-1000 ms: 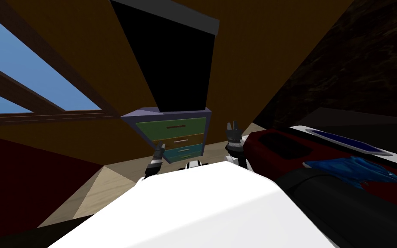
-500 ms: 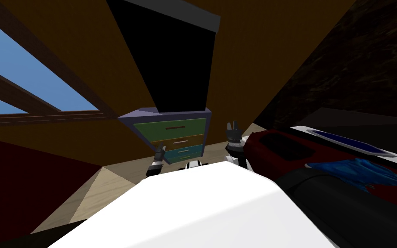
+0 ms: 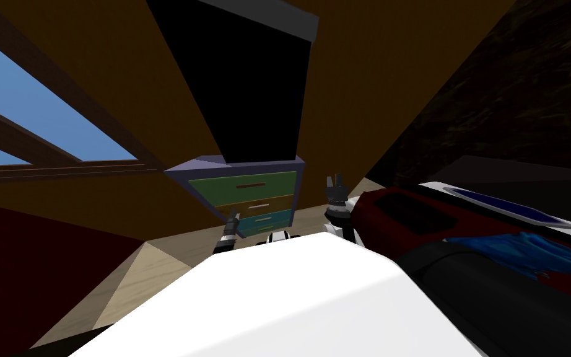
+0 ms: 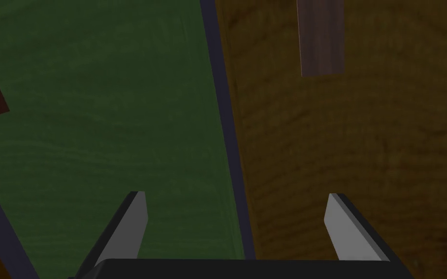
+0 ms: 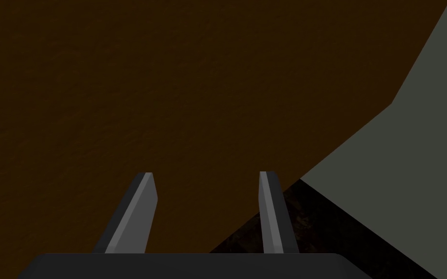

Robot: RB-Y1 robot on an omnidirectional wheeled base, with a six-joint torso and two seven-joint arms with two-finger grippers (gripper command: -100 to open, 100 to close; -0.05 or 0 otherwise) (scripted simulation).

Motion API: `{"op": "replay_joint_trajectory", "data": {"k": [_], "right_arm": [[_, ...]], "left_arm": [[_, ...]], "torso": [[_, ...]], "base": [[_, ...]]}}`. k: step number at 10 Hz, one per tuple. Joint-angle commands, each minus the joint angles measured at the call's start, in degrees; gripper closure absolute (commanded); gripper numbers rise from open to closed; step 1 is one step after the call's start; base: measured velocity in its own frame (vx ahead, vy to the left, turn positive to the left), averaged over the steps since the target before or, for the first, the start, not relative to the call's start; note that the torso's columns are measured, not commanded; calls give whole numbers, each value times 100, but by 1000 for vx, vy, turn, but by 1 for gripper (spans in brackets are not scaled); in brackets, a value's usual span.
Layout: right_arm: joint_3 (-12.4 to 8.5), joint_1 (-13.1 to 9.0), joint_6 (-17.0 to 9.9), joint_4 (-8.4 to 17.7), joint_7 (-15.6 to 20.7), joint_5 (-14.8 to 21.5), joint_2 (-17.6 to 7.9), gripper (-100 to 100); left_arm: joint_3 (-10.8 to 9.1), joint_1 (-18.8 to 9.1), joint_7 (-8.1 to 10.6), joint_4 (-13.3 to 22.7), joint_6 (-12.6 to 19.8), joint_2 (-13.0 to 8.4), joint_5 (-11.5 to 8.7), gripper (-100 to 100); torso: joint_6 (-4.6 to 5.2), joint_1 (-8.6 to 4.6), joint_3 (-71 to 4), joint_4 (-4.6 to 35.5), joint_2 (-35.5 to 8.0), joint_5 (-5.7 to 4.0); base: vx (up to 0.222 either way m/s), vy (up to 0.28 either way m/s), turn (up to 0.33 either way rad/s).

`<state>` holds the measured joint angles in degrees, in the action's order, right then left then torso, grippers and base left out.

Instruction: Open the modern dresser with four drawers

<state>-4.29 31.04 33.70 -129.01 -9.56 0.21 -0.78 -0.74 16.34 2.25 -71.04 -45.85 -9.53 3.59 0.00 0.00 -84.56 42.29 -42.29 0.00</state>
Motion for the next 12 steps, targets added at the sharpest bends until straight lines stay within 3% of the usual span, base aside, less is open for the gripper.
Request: {"op": "replay_joint_trajectory", "data": {"k": [1,6,12], "right_arm": [[0,0,0,0,0,0,0,0],[0,0,0,0,0,0,0,0],[0,0,0,0,0,0,0,0]], "left_arm": [[-22,-113,1,454,-178,135,-6,-100],[-42,-219,0,935,-328,359,-11,-100],[-66,-343,-2,1466,-496,996,-17,-100]], "torso": [[0,-1,-2,-1,3,0],[0,0,-1,0,1,0],[0,1,0,0,0,0]], "base": [[52,-15,2],[30,-7,1],[22,-6,1]]}}
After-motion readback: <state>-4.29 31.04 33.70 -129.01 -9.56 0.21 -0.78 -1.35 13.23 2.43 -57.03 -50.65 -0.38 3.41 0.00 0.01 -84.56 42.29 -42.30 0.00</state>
